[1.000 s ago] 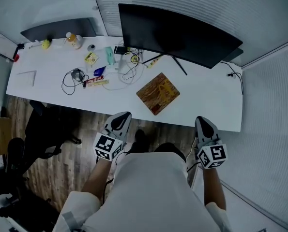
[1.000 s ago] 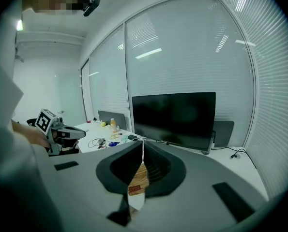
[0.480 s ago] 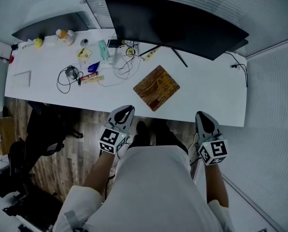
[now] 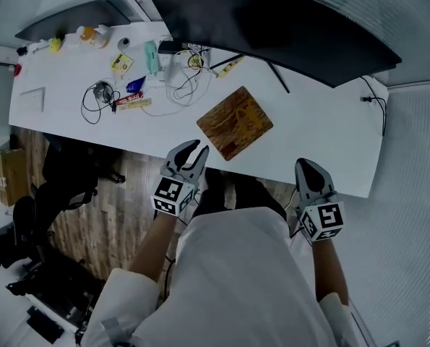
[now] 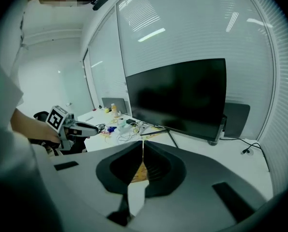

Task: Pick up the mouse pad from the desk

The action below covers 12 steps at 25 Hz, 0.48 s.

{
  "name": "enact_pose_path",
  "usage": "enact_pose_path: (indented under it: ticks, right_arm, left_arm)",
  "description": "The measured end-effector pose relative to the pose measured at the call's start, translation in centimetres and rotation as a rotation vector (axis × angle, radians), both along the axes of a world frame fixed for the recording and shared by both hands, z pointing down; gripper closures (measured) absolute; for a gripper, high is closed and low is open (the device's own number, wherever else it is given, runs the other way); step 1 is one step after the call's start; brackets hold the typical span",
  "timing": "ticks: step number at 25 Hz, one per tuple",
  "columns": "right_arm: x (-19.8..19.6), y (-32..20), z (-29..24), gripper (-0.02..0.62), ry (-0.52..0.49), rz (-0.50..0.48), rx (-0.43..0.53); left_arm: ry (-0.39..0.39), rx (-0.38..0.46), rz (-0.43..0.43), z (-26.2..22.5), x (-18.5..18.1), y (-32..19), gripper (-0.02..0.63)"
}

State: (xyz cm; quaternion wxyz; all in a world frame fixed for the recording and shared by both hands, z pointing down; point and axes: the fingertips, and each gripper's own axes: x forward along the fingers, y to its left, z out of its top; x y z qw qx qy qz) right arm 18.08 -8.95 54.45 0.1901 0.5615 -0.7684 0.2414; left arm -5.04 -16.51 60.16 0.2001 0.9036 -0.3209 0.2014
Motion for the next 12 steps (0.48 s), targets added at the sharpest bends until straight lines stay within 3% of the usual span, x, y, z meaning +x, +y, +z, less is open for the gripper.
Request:
enact_pose_path:
  ticks: [4, 12]
  right_arm:
    - [0.9, -1.0, 1.8, 0.565, -0.027, -0.028, -0.037]
    - [2.1, -2.9, 5.1, 0.565, -0.074, -0.080, -0.104]
  left_arm:
    - [-0.049, -0.040, -0.016, 3.0, 1.0, -1.2, 0.476]
    - [-0.226, -0.143, -0.018, 11.6, 1.1, -3.1, 0.357]
